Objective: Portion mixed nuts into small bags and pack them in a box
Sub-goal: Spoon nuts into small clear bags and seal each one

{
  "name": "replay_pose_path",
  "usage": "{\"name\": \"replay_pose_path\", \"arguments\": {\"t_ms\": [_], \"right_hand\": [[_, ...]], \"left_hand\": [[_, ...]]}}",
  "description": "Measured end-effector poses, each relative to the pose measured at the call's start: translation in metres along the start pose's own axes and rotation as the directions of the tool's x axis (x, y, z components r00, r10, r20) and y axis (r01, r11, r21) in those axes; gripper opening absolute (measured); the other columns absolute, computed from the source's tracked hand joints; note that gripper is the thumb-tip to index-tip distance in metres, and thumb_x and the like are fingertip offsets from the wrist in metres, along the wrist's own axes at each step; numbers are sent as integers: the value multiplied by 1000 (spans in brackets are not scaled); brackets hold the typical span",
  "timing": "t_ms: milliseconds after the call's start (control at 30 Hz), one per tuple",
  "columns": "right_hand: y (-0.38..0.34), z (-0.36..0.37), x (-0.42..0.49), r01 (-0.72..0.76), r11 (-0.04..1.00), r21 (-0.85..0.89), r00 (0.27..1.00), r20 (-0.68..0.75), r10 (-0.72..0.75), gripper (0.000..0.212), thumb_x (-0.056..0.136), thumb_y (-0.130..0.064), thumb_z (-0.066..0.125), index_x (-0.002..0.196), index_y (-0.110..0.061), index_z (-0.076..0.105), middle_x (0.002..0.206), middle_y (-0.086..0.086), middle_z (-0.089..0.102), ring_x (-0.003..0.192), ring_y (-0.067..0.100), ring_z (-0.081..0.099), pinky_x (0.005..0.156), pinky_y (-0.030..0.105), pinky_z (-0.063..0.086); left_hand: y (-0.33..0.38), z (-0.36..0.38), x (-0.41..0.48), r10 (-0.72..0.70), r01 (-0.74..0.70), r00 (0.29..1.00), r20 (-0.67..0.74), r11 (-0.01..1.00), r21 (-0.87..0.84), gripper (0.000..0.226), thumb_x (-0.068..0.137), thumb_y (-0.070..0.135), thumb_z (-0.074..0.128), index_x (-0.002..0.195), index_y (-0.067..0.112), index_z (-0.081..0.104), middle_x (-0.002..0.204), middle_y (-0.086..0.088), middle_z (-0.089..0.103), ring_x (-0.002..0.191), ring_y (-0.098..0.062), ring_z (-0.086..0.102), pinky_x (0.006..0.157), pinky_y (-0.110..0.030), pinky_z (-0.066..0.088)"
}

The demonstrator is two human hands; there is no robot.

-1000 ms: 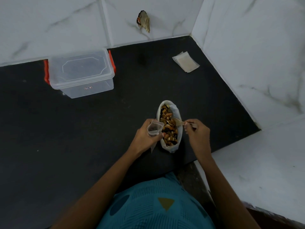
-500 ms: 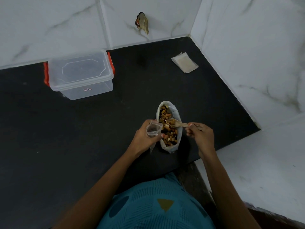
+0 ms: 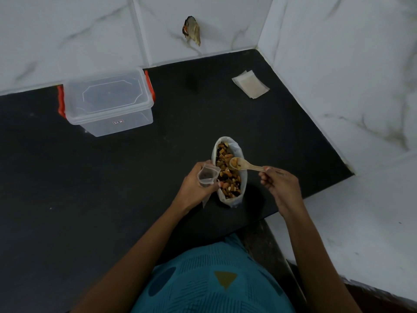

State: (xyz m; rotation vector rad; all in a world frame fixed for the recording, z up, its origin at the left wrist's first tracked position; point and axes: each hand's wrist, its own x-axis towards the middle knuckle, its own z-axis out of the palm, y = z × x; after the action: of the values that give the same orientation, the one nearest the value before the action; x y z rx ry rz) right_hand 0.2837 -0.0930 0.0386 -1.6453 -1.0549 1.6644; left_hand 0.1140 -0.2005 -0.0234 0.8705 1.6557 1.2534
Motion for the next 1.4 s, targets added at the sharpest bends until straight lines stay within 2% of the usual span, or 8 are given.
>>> {"name": "replay_pose_path", "arguments": {"t_ms": [100,333,500,633,733,900,1067,1400], "right_hand": [[2,1,2,43,994,-101,998,-43,-48,10,89,-9,56,95,-7,63,78,4,63,70,9,59,64,20,50],[10,20,-3,329,843,-426,920,-57,-388,9,91,-8,53,96,-10,60,81,3,62,68,7,58,59,12,47],[13,34,-9,491,648,-582,843,131,-521,14,92,-6,49,98,-4,61,88,4,58,81,12,56,71,21,45],[8,35,-5,508,583,-635,842,223,-491,14,92,-7,49,97,-2,61,87,4,57,78,12,55,65,18,43],[4,32,2,413,713,-566,904,161,-396,12,92,-7,50,94,-6,62,82,5,59,70,9,55,63,16,44],[6,25,13,63,983,-174,998,14,-62,12,90,-6,54,96,-2,63,75,6,62,65,9,58,61,16,51],[3,14,12,-54,999,-6,997,46,54,12,90,-5,53,94,1,62,75,8,61,68,11,57,68,22,50],[3,5,14,23,991,-134,1000,-5,-24,13,88,-9,57,99,-4,63,81,7,64,71,11,60,63,19,49]], "left_hand": [[0,0,1,-14,14,1000,-1,1000,-1,52,77,14,73,122,17,49,108,17,56,105,1,55,92,-21,46],[-2,2,1,-14,14,1000,14,1000,1,42,76,17,74,111,25,52,111,10,59,110,-8,56,96,-32,48],[-1,3,3,-2,2,1000,17,1000,-2,40,77,16,73,102,37,51,109,11,60,108,-8,57,94,-32,49],[-1,2,3,-2,2,1000,20,1000,-20,41,77,16,73,103,37,51,108,11,60,107,-7,57,92,-30,49],[1,2,2,1,0,999,34,1000,-27,41,77,14,73,103,35,51,106,13,60,105,-2,57,89,-22,48],[3,2,2,12,-12,999,47,1000,-11,40,77,16,74,103,35,50,104,16,59,99,8,56,81,-11,47],[3,2,2,-1,2,999,45,1000,-16,40,76,17,74,102,37,50,104,17,59,101,7,55,82,-12,47],[2,2,3,8,-7,999,37,999,-35,40,77,13,73,101,36,51,105,18,58,101,8,55,84,-12,47]]}}
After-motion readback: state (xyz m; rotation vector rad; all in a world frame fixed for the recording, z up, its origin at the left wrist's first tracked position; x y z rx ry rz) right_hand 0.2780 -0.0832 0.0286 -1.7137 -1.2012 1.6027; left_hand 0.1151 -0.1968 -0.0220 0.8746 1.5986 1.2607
